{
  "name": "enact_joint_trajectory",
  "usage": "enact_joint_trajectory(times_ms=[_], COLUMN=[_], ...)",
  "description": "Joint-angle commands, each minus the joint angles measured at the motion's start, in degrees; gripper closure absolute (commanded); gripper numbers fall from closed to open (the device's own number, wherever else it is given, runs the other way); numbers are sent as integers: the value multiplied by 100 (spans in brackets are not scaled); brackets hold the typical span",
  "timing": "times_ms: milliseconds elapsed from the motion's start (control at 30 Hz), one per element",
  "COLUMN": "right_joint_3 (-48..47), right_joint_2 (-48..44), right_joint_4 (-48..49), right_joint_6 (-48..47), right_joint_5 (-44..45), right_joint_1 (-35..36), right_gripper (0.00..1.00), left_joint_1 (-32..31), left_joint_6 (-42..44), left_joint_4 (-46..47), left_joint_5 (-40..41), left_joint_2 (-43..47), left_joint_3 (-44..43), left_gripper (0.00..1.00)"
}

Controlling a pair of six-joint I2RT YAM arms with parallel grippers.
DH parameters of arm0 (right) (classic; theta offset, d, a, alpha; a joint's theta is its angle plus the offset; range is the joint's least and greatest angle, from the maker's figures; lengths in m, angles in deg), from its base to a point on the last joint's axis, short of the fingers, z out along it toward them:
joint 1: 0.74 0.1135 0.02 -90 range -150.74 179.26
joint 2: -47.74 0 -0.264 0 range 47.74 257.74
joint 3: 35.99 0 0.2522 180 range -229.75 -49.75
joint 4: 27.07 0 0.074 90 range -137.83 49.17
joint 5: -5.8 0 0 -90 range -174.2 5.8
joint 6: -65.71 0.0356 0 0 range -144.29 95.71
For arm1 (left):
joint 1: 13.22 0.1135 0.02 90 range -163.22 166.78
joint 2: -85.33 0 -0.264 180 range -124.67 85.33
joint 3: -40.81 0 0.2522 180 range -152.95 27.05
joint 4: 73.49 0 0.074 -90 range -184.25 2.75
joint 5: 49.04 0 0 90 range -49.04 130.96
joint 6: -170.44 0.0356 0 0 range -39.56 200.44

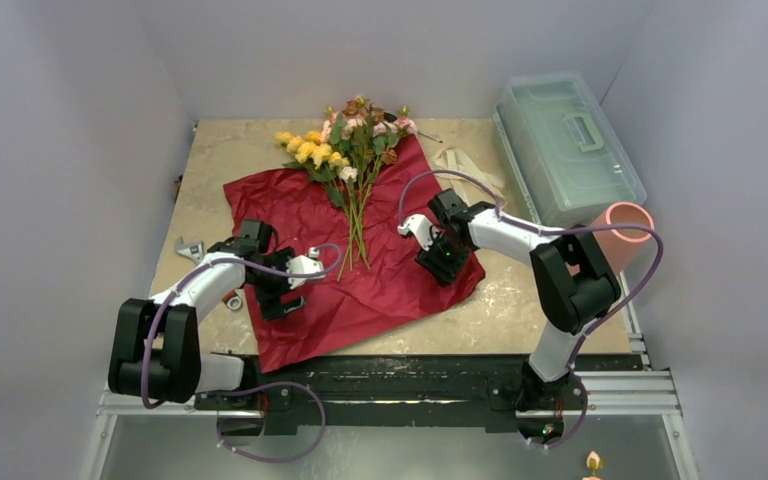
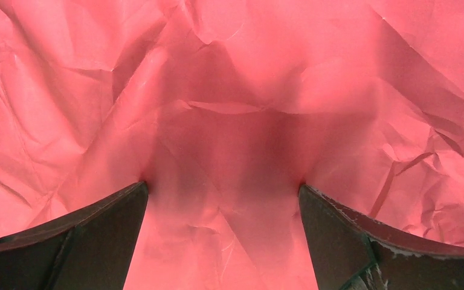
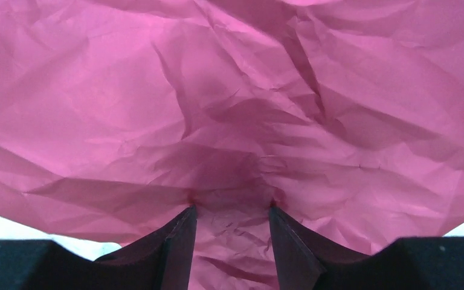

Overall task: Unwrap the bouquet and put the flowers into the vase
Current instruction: Unfold the wrapping paper at the center of the board.

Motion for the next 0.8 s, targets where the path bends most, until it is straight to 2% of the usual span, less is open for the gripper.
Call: enact_joint_trajectory(times_ms=[0,300,433,600,767], right_joint_3=[321,1046,1137,1083,766], right_joint_2=[-222,-630,-685,-818,-1250], right_joint_4=[-148,-218,-286,-518,-923], right_joint_6=[-235,-675,-762,-818,-701], right_joint_5=[564,809,799,634,341], right_joint_1=[-97,-563,-639,-640,-640], right_gripper=[48,48,48,48,46], left_joint_1=[-14,72,413,1024,1133], left_joint_6=[204,345,395,283,46], left_joint_4=[255,-32,-262,-867,-1477], left_joint_5=[559,751,622,52,-819], left_joint_2=[-160,-7,-46,-485,-583], left_joint_3=[214,323,124,-712,-1711], left_gripper=[5,6,5,6,6])
